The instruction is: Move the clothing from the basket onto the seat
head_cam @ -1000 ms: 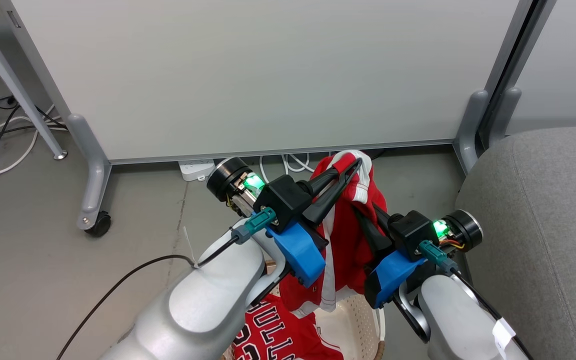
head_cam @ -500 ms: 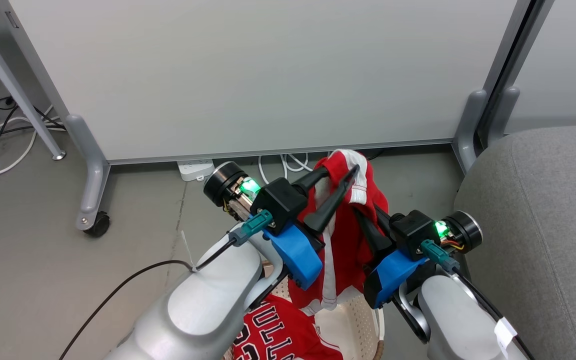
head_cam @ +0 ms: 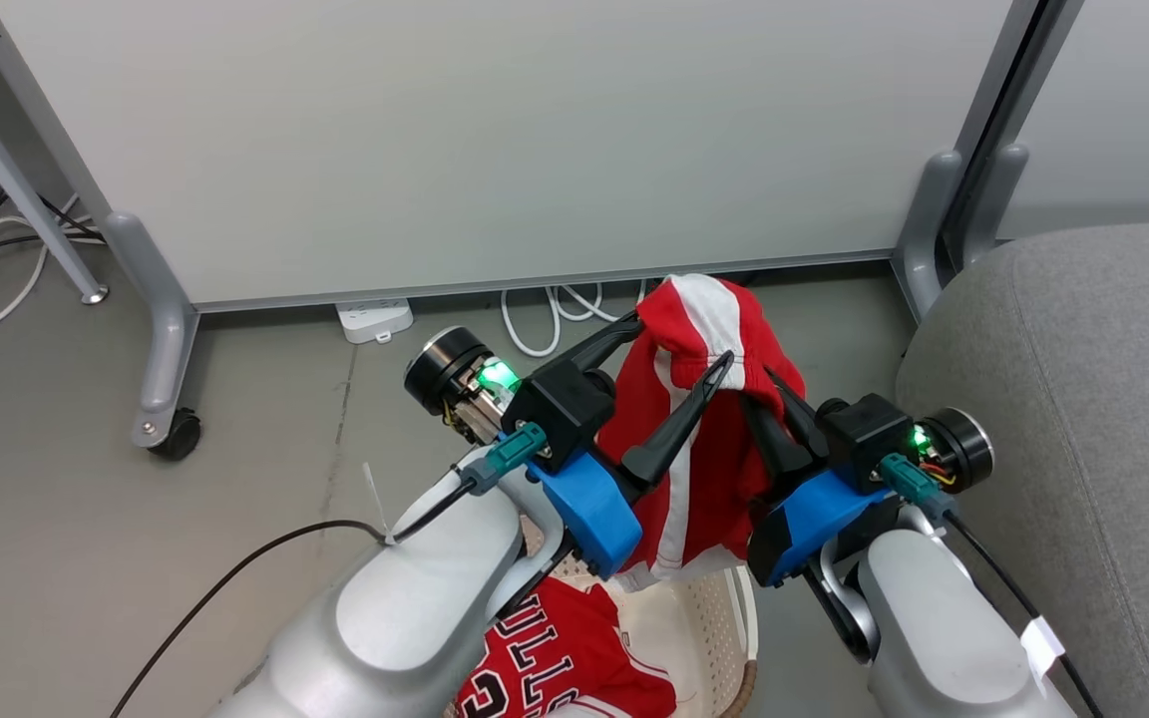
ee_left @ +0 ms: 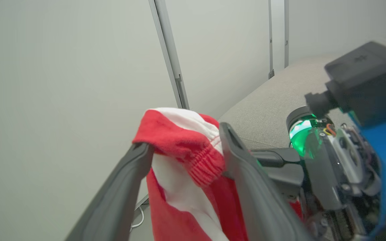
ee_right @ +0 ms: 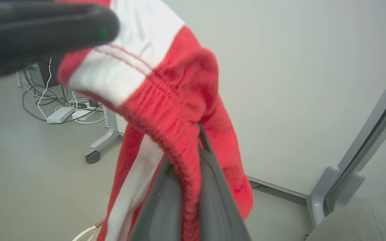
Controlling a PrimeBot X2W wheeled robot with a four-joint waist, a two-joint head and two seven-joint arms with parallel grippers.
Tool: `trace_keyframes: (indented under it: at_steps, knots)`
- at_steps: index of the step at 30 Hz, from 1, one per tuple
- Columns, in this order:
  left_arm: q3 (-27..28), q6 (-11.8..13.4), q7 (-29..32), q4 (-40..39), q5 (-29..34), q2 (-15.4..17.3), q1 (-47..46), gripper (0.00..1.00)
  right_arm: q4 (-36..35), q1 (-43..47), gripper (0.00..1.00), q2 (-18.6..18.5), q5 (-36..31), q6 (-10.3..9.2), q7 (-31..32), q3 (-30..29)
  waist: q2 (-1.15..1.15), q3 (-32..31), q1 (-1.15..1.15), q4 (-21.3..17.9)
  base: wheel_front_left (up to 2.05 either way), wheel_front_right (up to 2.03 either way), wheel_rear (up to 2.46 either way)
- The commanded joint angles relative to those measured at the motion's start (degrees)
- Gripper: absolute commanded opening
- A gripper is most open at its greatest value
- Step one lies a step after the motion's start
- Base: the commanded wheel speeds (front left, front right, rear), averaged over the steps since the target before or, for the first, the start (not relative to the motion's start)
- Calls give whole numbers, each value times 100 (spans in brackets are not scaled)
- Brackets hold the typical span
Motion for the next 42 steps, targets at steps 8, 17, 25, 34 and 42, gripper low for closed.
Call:
trace_keyframes:
  at_steps: [8, 17, 25, 34, 42]
  knots:
    - [-71, 74, 0, 4, 52, 46, -88, 100, -194, -202, 0, 3, -84, -2, -5, -396, 0, 321, 0, -339, 0, 0, 0]
    - [-148, 135, 14, -39, 124, 80, -253, 100, -550, -431, 0, -41, -93, -2, -6, -927, 0, 801, 0, -910, 0, 0, 0]
    - [-317, 97, 62, -31, 218, 57, -426, 100, -921, -492, 0, -130, 34, -2, -6, -1421, 0, 1196, 0, -1440, 0, 0, 0]
    - [-493, 55, 107, 52, 271, 23, -606, 100, -1293, -382, 0, -237, 126, -2, -5, -1998, 0, 1540, 0, -2001, 0, 0, 0]
    - [-664, -5, 120, 131, 284, -10, -716, 100, -1478, -194, 0, -271, 157, -2, -6, -2478, 0, 1775, 0, -2413, 0, 0, 0]
